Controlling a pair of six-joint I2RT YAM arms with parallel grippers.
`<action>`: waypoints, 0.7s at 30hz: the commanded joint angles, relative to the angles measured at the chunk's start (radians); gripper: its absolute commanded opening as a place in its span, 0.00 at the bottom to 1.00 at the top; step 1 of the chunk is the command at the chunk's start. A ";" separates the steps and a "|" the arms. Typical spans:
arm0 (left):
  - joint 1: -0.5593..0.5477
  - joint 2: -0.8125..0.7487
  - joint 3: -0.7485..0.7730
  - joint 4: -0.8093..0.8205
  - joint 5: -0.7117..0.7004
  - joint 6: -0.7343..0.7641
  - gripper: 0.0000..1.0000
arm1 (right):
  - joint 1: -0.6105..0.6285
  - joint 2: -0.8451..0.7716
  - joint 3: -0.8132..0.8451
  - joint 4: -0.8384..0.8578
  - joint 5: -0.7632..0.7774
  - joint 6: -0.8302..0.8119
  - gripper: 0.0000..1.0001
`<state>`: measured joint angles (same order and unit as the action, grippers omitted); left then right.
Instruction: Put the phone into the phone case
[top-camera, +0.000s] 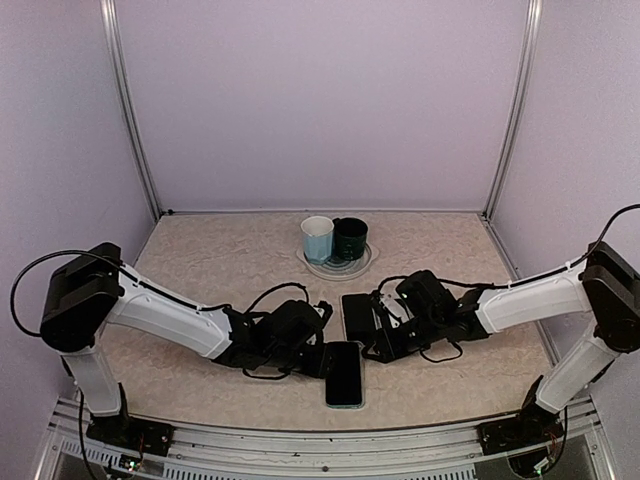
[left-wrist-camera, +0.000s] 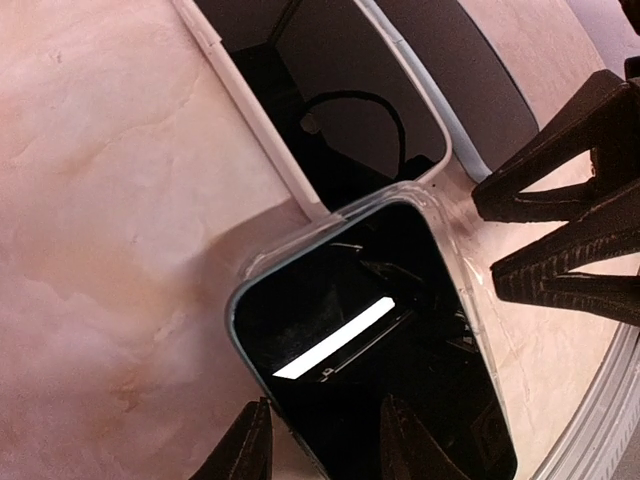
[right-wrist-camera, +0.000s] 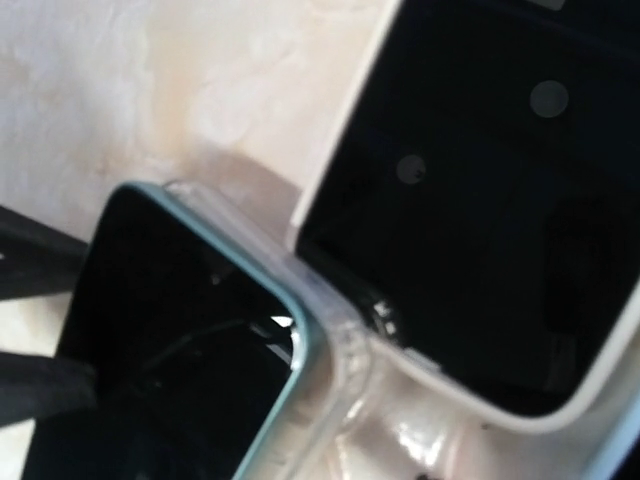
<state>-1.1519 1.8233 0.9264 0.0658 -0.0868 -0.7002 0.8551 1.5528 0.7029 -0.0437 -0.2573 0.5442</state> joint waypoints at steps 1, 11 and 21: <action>-0.011 0.036 0.042 -0.024 -0.005 0.024 0.37 | 0.005 0.017 -0.031 0.079 -0.070 0.034 0.39; -0.014 -0.027 0.016 -0.025 -0.022 0.023 0.38 | 0.004 0.045 -0.073 0.173 -0.122 0.080 0.43; 0.030 -0.020 -0.017 -0.018 0.013 0.019 0.33 | 0.004 0.051 -0.060 0.159 -0.108 0.077 0.52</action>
<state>-1.1278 1.7664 0.9169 0.0513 -0.1047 -0.6846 0.8551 1.6016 0.6411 0.1013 -0.3664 0.6212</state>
